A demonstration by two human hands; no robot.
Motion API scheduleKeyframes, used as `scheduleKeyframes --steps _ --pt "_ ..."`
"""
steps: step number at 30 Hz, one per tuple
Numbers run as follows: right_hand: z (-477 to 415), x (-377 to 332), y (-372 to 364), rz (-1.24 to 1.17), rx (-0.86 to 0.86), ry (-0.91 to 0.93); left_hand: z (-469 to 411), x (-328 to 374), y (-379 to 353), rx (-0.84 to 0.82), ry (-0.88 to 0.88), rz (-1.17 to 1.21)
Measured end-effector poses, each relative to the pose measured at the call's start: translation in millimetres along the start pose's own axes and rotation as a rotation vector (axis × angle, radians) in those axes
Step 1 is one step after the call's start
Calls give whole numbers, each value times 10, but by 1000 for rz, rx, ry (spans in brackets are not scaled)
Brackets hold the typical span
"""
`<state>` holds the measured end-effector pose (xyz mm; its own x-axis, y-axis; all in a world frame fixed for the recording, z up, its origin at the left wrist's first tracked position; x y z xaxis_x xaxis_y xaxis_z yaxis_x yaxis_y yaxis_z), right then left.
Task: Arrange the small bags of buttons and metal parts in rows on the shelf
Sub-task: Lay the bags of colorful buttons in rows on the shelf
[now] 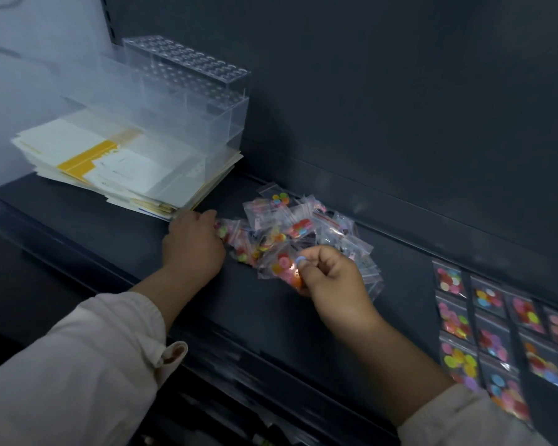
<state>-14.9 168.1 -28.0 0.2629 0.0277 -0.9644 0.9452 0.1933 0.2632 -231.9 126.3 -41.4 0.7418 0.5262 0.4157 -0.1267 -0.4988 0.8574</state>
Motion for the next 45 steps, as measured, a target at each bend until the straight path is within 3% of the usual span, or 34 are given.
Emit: scheduleKeyframes --steps 4,10,14,17,20,24,28,36,45 --pt "14 54 -35 -84 -40 -152 -18 5 -62 -51 -107 -51" --pt "104 53 -23 -164 -98 -214 56 -48 56 -33 0 102" --pt "121 42 68 -216 -87 -253 192 -15 166 -44 228 438" --pt "150 23 162 -282 -113 -306 438 237 121 -255 400 851" --pt "196 -38 297 -308 -141 -283 665 554 144 -387 408 954" --pt "243 -171 547 -326 -170 -204 893 1009 231 -443 295 926" --pt "237 -194 971 -252 -71 -151 1126 1405 205 -536 248 915" --pt "376 -39 1878 -225 105 -144 1555 2012 53 -689 219 894" --pt "610 228 2819 -110 146 -159 2160 2739 -59 -846 127 799"
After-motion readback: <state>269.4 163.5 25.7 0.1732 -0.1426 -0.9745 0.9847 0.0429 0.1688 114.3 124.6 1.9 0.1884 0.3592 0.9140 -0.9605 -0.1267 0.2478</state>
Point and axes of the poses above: each hand's wrist, its own z-axis away from the middle knuckle, its own y-axis out of the back of the hand, x = y × z, the point moved 8 cm from there along -z, towards the middle knuckle, and after that the axes turned 14 degrees about x, right-handed, at the moved point
